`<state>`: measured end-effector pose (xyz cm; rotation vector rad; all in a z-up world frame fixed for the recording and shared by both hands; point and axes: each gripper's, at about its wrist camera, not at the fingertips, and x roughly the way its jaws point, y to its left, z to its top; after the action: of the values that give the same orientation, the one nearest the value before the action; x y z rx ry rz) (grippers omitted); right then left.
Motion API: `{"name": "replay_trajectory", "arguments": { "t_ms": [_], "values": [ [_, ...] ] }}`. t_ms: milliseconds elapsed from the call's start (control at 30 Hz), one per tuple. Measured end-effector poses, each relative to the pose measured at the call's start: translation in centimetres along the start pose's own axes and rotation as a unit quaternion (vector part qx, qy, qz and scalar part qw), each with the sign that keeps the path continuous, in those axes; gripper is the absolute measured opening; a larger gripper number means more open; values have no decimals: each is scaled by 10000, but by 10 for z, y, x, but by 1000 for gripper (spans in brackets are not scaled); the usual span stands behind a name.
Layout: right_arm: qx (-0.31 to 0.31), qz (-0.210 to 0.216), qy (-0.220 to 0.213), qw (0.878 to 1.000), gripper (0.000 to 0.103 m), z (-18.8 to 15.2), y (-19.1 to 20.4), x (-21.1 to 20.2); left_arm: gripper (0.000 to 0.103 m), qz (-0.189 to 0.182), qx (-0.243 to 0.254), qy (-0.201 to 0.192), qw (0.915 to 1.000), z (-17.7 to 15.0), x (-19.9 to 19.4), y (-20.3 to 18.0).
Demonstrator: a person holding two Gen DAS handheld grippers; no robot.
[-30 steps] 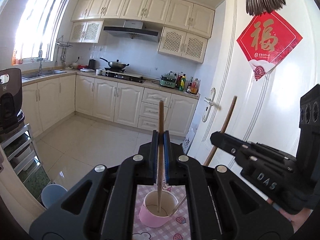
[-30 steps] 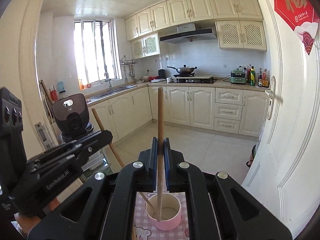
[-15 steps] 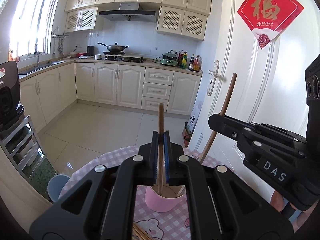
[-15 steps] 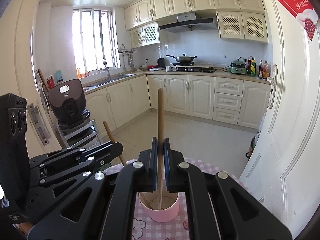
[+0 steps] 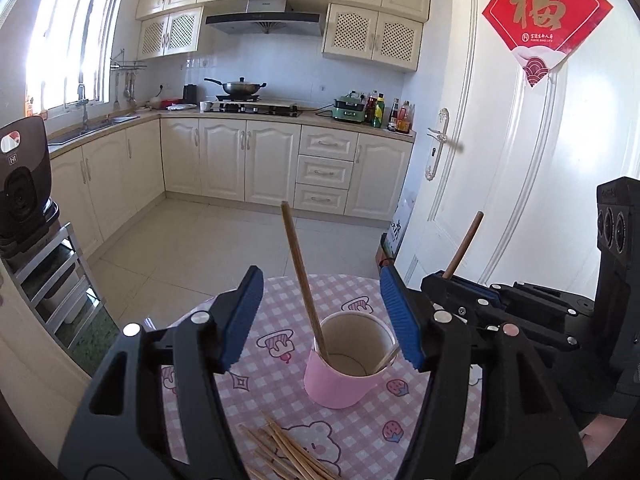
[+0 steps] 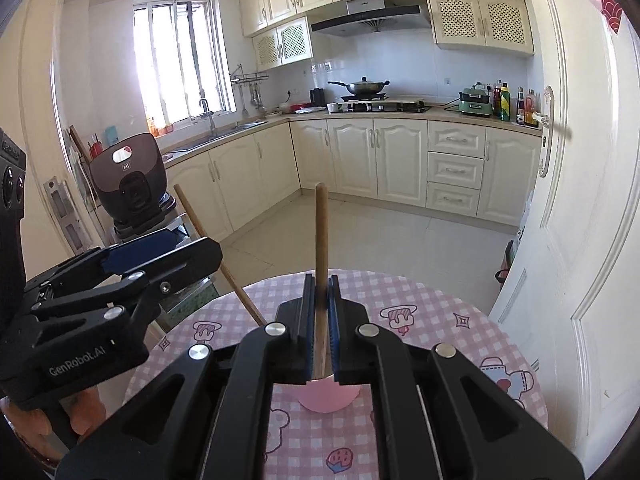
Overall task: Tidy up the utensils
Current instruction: 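Lower the chopsticks into the pink cup and open both tools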
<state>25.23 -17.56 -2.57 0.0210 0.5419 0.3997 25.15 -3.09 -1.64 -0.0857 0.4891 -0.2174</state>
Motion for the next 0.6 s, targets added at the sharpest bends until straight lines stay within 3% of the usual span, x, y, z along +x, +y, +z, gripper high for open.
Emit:
{"name": "replay_trajectory", "arguments": {
  "t_ms": [200,400,433,600],
  "values": [
    [28,-28,-15,10000,10,-7,3,-10,62,99,-99,84,9999,-5,-12,7],
    [104,1,-60,9999,26,-16,2,-27,69,173,-98,168,9997,-20,-36,15],
    [122,16,-64,9999,31,-19,2,-30,69,146,-144,224,9995,-24,-40,18],
    [172,155,66,9997,32,-37,5,-37,69,2,-366,644,9973,-47,-46,28]
  ]
}}
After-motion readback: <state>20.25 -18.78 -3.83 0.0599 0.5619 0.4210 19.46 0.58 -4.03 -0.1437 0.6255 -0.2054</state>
